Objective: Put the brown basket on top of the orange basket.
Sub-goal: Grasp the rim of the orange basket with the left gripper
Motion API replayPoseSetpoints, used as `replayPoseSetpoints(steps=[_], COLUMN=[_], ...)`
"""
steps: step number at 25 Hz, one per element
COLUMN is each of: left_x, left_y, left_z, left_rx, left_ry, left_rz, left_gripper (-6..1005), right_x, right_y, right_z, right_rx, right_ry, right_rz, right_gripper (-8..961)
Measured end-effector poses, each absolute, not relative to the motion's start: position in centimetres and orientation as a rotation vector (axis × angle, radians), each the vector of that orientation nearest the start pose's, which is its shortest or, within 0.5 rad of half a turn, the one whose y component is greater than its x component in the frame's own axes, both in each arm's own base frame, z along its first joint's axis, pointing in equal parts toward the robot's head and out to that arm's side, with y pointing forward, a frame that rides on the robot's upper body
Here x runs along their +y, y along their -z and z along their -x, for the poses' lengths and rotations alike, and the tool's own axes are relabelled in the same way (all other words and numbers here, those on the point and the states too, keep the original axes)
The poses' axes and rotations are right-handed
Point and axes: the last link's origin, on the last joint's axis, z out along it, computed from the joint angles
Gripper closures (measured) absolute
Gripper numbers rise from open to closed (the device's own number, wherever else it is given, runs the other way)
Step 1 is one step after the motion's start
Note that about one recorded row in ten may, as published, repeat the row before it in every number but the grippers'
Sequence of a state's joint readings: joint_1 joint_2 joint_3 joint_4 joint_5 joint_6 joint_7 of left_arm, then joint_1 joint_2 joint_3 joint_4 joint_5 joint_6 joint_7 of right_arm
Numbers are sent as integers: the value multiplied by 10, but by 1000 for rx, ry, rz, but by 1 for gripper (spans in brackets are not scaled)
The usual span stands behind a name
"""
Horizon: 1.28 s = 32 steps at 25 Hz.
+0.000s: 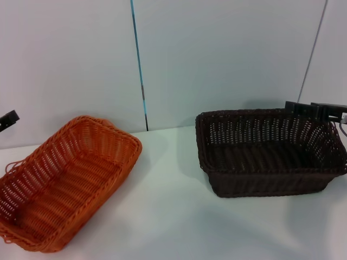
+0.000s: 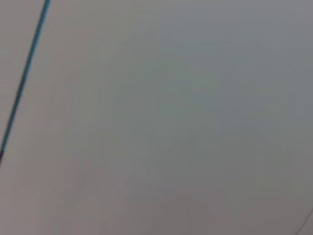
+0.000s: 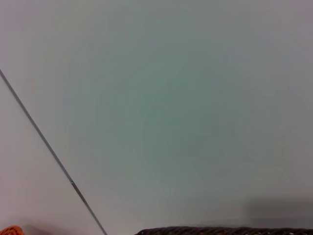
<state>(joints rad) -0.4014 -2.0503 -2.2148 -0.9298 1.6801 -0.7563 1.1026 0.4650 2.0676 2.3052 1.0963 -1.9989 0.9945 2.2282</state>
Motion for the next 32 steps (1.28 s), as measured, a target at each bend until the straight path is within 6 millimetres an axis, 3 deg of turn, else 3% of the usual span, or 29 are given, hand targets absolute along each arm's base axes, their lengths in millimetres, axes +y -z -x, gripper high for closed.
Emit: replayPoseSetpoints(steps=[13, 22, 32], left_x=[395, 381, 363], left_y=[-122, -128, -130], left_z=[306, 308, 303], left_rx=[-1215, -1292, -1328], left_ry=[598, 475, 462], left_rz=[1677, 1657, 1664], left_gripper=[134, 135, 135], right_x=[412, 414, 415], right_y=[-97, -97, -93], right_z=[-260, -265, -269], right_rx=[-2108, -2100, -2139], right_ry=[1075, 1097, 1136], right_rz=[1201, 1216, 1227], right_gripper=[115, 115, 109])
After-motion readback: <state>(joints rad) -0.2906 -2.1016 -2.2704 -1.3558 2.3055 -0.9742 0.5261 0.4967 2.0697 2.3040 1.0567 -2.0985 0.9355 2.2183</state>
